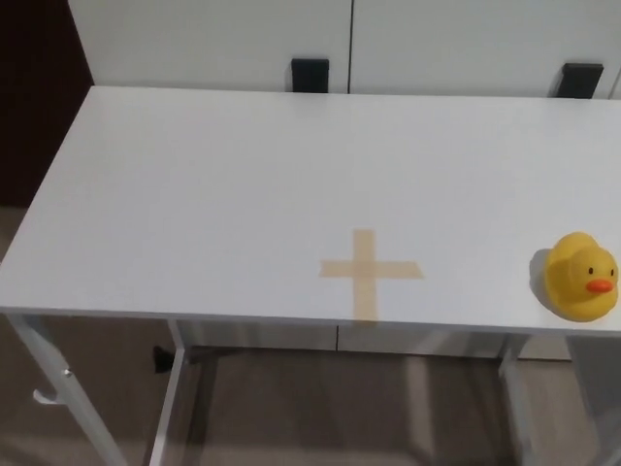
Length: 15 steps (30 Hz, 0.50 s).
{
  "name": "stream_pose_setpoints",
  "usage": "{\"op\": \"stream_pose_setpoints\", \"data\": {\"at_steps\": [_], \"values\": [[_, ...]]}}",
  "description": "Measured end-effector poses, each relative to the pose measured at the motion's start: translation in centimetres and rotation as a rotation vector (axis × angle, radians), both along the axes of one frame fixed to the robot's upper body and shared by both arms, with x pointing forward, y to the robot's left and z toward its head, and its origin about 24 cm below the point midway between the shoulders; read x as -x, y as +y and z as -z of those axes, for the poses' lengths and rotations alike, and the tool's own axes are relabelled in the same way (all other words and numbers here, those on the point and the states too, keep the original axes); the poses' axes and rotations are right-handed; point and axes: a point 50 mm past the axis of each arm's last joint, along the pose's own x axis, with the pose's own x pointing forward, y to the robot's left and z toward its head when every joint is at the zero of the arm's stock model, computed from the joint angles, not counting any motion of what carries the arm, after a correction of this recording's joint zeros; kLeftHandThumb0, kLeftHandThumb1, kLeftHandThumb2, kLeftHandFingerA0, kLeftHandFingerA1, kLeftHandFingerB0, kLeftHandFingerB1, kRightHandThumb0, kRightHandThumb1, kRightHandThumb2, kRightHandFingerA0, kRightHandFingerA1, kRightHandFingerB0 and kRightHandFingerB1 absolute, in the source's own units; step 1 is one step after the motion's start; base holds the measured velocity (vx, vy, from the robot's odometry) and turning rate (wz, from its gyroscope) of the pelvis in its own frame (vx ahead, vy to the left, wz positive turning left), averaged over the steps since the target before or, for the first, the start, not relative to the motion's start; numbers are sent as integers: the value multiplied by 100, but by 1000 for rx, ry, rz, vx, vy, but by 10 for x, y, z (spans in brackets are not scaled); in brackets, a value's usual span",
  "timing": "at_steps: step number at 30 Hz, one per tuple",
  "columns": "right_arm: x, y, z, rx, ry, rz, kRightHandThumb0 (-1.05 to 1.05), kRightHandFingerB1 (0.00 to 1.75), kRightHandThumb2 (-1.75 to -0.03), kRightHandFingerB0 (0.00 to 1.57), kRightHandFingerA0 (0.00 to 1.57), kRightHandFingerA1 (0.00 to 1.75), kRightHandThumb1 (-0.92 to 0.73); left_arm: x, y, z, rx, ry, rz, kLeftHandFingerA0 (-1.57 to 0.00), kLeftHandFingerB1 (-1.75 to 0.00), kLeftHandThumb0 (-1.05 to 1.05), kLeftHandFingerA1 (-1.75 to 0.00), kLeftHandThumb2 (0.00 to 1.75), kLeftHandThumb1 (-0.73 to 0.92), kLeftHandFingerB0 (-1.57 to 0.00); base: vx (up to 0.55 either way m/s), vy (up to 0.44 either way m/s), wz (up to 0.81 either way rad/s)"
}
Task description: The robot uses its right hand to push the yellow duck toy to the center of the white desk.
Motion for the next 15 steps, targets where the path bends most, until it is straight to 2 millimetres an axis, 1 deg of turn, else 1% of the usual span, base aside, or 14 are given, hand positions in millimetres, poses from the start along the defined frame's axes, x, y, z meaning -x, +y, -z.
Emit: {"op": "stream_pose_setpoints", "data": {"at_steps": [1,2,3,4,5,6,7,8,9,10,12,13,14,15], "values": [[0,0,0,5,-10,0,-28,57,-71,39,57,66,-59,1,0,0,-2,5,-3,-82,-56,-22,-75,59,68,-82,0,0,0],[0,-1,-1,5,-31,11,-28,57,-71,39,57,66,-59,2,0,0,-4,9,-2,-82,-56,-22,-75,59,68,-82,0,0,0],[-1,-3,-4,7,-66,30,-44,61,-58,31,40,75,-64,3,1,1,-5,13,-1,-81,-59,-20,-81,63,66,-81,0,0,0],[-2,-4,-5,8,-82,36,-44,61,-58,31,40,75,-64,3,1,1,-6,14,0,-81,-59,-20,-81,63,66,-81,0,0,0],[-5,-5,-9,11,-119,48,-55,56,-59,29,32,73,-66,3,1,1,-6,16,0,-83,-59,-21,-78,61,66,-81,0,0,0],[-8,-6,-11,12,-141,51,-60,56,-89,23,30,67,-52,4,1,1,-7,17,-1,-82,-57,-21,-74,59,68,-80,0,0,0],[-16,-8,-19,18,-204,57,-60,56,-89,23,30,67,-52,4,1,1,-7,18,-2,-82,-57,-21,-74,59,68,-80,0,0,0],[-19,-9,-21,19,-225,58,-64,50,-61,25,28,71,-71,4,1,1,-7,18,-2,-83,-54,-22,-72,59,68,-78,0,0,0],[-30,-11,-32,22,-304,61,-64,50,-61,25,28,71,-71,3,1,1,-7,17,-2,-83,-54,-22,-72,59,68,-78,0,0,0],[-37,-12,-38,25,-347,61,-65,43,-63,23,21,61,-76,3,1,1,-8,17,-1,-82,-57,-20,-74,61,68,-79,0,0,0],[-54,-13,-53,32,-439,46,-65,43,-63,23,21,61,-76,3,1,1,-8,17,-1,-82,-57,-20,-74,61,68,-79,0,0,0],[-59,-13,-57,35,-463,39,-65,43,-63,23,21,61,-76,3,1,1,-8,17,0,-82,-57,-20,-74,61,68,-79,13,-5,6],[-70,-14,-68,43,-518,23,-66,31,-64,20,16,41,-82,1,1,0,-8,14,1,-83,-54,-23,-73,58,67,-78,0,0,0],[-76,-14,-77,52,-557,11,-67,31,-64,21,13,39,-84,0,1,0,-8,11,3,-82,-55,-23,-76,60,68,-79,0,0,0]]}}
